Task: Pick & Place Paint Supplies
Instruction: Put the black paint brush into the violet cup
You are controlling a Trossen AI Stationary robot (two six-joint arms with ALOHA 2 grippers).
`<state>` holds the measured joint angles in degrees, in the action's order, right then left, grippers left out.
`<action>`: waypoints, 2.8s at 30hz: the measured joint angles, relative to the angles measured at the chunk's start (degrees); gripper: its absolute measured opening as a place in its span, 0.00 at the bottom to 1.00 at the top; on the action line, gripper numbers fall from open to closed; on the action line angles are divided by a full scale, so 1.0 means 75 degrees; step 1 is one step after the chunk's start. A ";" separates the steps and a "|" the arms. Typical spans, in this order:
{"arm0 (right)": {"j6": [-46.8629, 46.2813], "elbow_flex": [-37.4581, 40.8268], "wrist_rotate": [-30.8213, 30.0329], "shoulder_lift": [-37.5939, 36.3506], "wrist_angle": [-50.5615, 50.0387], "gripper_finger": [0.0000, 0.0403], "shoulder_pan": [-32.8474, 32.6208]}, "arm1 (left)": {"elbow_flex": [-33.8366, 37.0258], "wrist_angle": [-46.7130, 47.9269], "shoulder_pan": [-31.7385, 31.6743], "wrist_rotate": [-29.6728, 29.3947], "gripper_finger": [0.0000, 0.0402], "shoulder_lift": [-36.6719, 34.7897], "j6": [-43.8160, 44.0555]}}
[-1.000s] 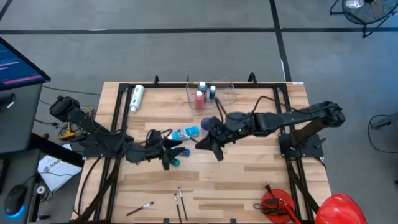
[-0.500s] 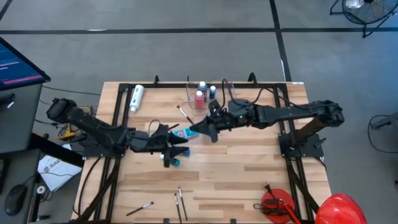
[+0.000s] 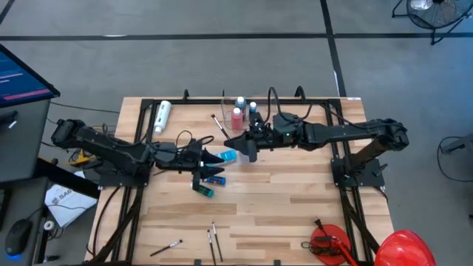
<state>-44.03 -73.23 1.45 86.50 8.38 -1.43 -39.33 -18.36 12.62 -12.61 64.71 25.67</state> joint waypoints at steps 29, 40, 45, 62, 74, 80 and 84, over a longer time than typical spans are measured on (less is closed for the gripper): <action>0.0685 0.1830 -0.2212 0.0002 0.3709 0.03 -0.1039 | -0.0003 -0.0561 -0.1659 0.1273 0.44 -0.1002 0.0420; 0.0445 0.1818 -0.2208 0.0000 0.3526 0.03 -0.0775 | -0.0005 -0.2032 -0.3005 0.2401 0.44 -0.0815 0.1451; 0.0279 0.1818 -0.2200 0.0000 0.3181 0.03 -0.0737 | -0.0251 -0.2788 -0.3203 0.2956 0.44 -0.0019 0.1933; 0.0175 0.1820 -0.2207 0.0000 0.2922 0.03 -0.0714 | -0.0959 -0.3113 -0.3281 0.3148 0.44 0.0656 0.1836; 0.0137 0.1818 -0.2229 0.0000 0.2924 0.03 -0.0629 | -0.0959 -0.3097 -0.3281 0.3274 0.32 0.0694 0.1834; 0.0119 0.1821 -0.2224 0.0000 0.2939 0.03 -0.0629 | -0.0959 -0.3064 -0.3281 0.3291 0.23 0.0694 0.1818; 0.0119 0.1818 -0.2201 0.0000 0.2939 0.03 -0.0603 | -0.0959 -0.2997 -0.3281 0.3282 0.15 0.0694 0.1818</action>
<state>-43.13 -59.59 -15.05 86.50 30.41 -5.96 -46.52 -40.84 -11.99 12.01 69.91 39.31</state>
